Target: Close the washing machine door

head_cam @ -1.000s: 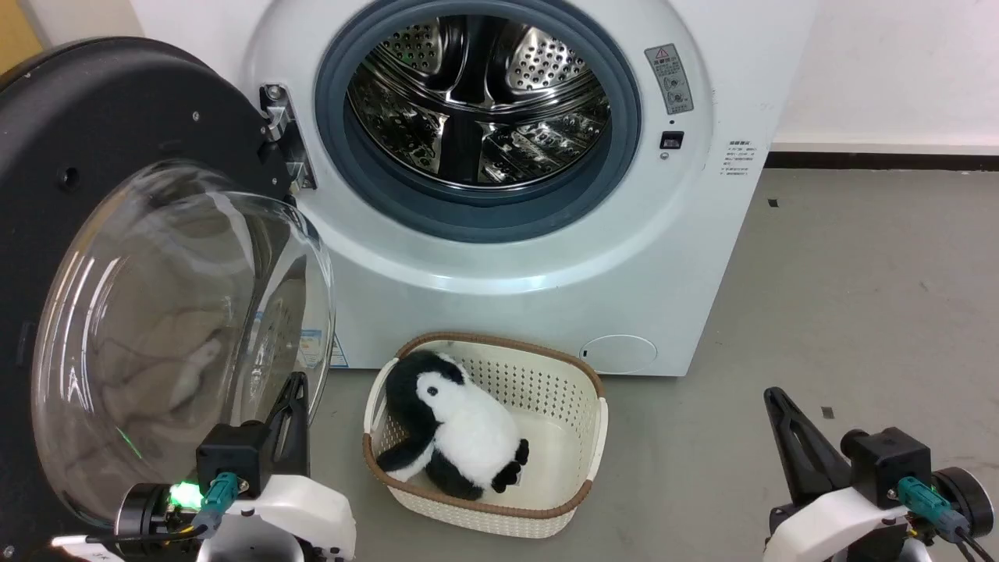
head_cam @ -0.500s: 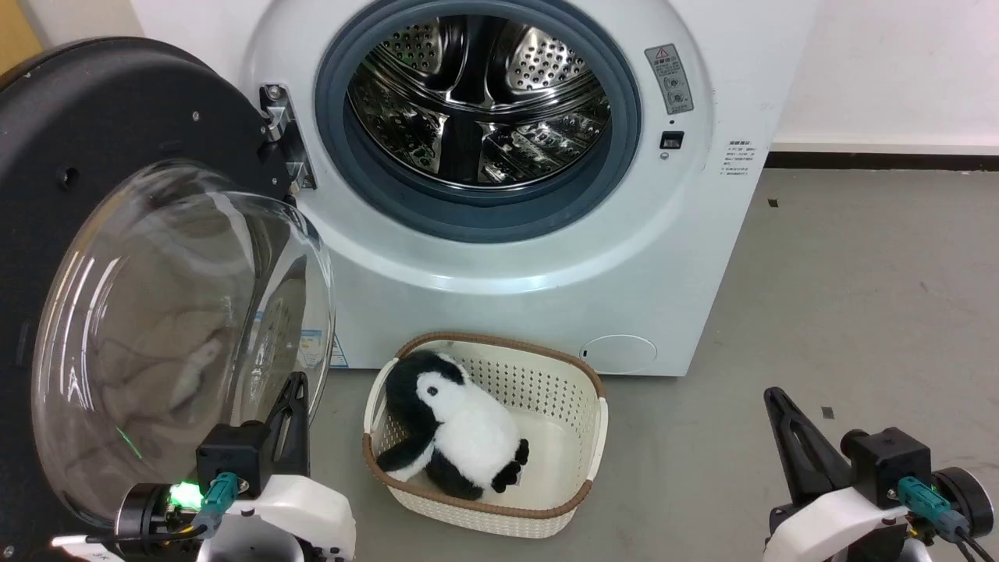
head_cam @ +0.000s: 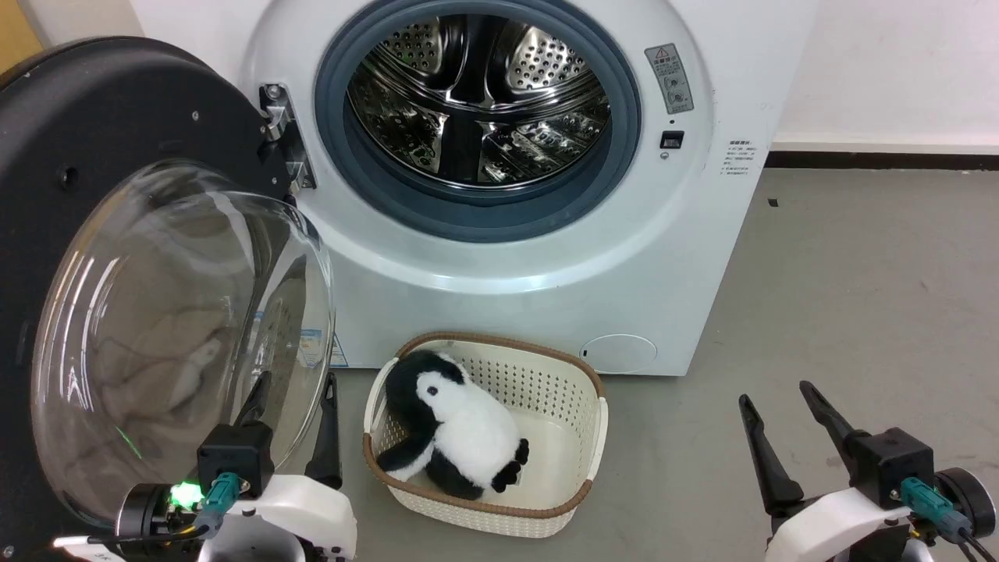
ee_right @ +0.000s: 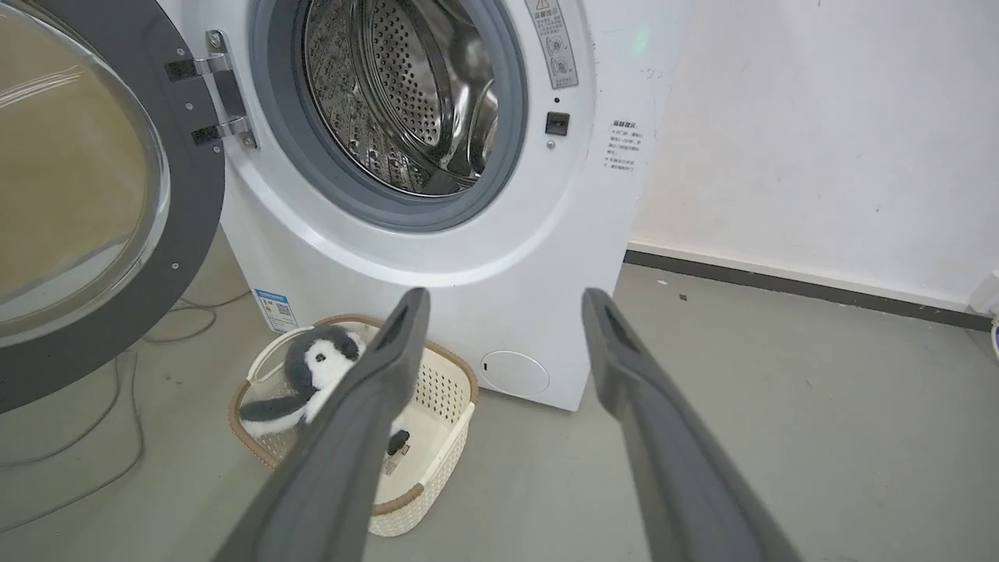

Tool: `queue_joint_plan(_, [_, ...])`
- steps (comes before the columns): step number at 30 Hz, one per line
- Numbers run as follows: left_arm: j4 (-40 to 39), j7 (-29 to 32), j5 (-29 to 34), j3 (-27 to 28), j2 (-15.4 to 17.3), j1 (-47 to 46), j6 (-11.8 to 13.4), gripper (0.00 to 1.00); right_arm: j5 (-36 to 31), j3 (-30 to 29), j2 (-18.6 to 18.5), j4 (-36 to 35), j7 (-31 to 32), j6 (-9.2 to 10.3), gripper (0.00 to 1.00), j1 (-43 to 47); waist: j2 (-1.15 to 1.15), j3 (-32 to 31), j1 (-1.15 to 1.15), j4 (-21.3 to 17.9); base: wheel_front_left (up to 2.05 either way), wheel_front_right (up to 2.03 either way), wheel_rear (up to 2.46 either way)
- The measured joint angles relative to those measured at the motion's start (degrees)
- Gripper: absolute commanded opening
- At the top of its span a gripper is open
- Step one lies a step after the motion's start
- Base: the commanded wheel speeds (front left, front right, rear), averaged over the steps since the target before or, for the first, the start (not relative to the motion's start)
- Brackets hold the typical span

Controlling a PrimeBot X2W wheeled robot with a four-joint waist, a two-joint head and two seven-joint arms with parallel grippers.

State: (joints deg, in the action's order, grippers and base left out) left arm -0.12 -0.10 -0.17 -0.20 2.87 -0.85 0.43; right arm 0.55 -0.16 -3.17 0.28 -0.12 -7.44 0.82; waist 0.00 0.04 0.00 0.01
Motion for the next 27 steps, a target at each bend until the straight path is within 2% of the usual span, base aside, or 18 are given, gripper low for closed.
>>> queue_joint_plan(8, [-0.1,-1.0,0.0,-0.6,0.0,0.0,1.5,1.00,0.5,-0.6,0.0,0.0,-0.9,0.00,1.00,0.0,0.00,0.1,0.00,0.1,0.00,0.00,0.00])
queue_joint_plan(9, [-0.2,-1.0,0.0,-0.7,0.0,0.0,1.6,0.44,0.5,-0.7,0.0,0.0,-1.0,0.00,1.00,0.0,0.00,0.2,0.00,0.1,0.00,0.00,0.00])
queue_joint_plan(10, [-0.3,-1.1,0.0,-0.8,0.0,0.0,1.7,0.16,0.5,-0.7,0.0,0.0,-1.1,0.00,1.00,0.0,0.00,0.2,0.01,0.2,0.00,0.00,0.00])
queue_joint_plan(11, [-0.4,-1.2,0.0,-0.8,0.0,0.0,2.0,0.00,0.5,-0.8,0.0,0.0,-1.1,0.00,1.00,0.0,0.00,0.2,0.01,0.2,0.00,0.00,0.00])
queue_joint_plan(17, [-1.7,-2.0,0.0,-1.1,0.3,-0.4,3.0,0.00,1.0,-1.3,0.0,0.1,-2.0,0.00,1.00,0.0,0.00,0.3,0.01,0.7,0.00,0.00,0.00])
queue_joint_plan(27, [-5.2,-3.1,-1.4,0.0,0.6,-2.7,3.1,0.00,1.5,-1.6,0.0,0.1,-3.1,0.00,1.00,0.0,0.00,0.6,0.00,2.1,0.00,0.00,0.00])
